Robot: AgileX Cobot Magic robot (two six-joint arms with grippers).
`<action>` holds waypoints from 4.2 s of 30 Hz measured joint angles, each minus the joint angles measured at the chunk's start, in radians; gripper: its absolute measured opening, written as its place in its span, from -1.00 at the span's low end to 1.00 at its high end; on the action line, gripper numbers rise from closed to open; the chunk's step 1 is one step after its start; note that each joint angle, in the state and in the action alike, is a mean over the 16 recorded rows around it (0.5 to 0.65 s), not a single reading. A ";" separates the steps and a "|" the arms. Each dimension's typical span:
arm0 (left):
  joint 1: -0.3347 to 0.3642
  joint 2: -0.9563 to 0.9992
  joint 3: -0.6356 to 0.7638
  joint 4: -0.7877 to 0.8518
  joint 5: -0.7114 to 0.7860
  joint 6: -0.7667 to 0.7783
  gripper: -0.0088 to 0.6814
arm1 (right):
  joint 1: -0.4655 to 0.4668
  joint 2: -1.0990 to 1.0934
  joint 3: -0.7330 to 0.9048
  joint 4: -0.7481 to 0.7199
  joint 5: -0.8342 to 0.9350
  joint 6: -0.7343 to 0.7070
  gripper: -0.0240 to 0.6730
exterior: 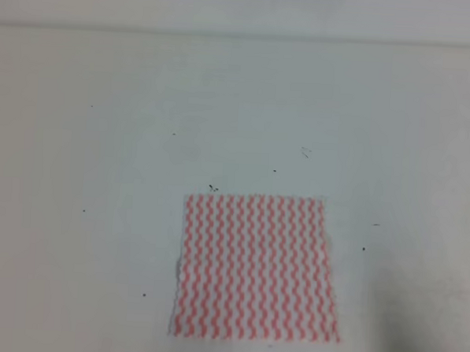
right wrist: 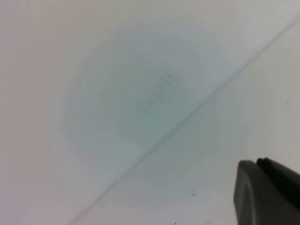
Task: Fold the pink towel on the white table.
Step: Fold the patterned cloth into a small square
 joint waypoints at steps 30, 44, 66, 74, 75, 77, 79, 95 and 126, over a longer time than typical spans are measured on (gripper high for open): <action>0.000 0.450 -0.285 -0.049 0.179 0.110 -0.98 | 0.000 0.368 -0.232 -0.040 0.226 -0.042 -0.98; 0.000 0.944 -0.510 -0.354 0.520 0.509 -0.98 | 0.000 0.632 -0.410 -0.179 0.427 -0.042 -0.98; -0.144 1.111 -0.515 -0.640 0.580 0.887 -0.99 | 0.291 0.998 -0.494 0.056 0.410 -0.153 -0.98; -0.175 1.112 -0.515 -0.641 0.581 0.902 -0.98 | 0.470 1.168 -0.523 0.049 0.281 -0.126 -0.98; -0.175 1.112 -0.515 -0.641 0.583 0.903 -0.98 | 0.478 1.188 -0.524 0.047 0.273 -0.124 -0.98; -0.176 1.111 -0.514 -0.641 0.589 0.905 -0.98 | 0.493 1.227 -0.527 0.041 0.262 -0.122 -0.95; -0.176 1.111 -0.514 -0.641 0.593 0.907 -0.98 | 0.499 1.265 -0.529 0.036 0.254 -0.121 -0.91; -0.176 1.111 -0.514 -0.638 0.598 0.913 -0.98 | 0.500 1.434 -0.536 0.051 0.246 -0.118 -0.36; -0.176 1.110 -0.514 -0.635 0.631 0.914 -0.98 | 0.501 1.509 -0.539 0.097 0.194 -0.117 -0.09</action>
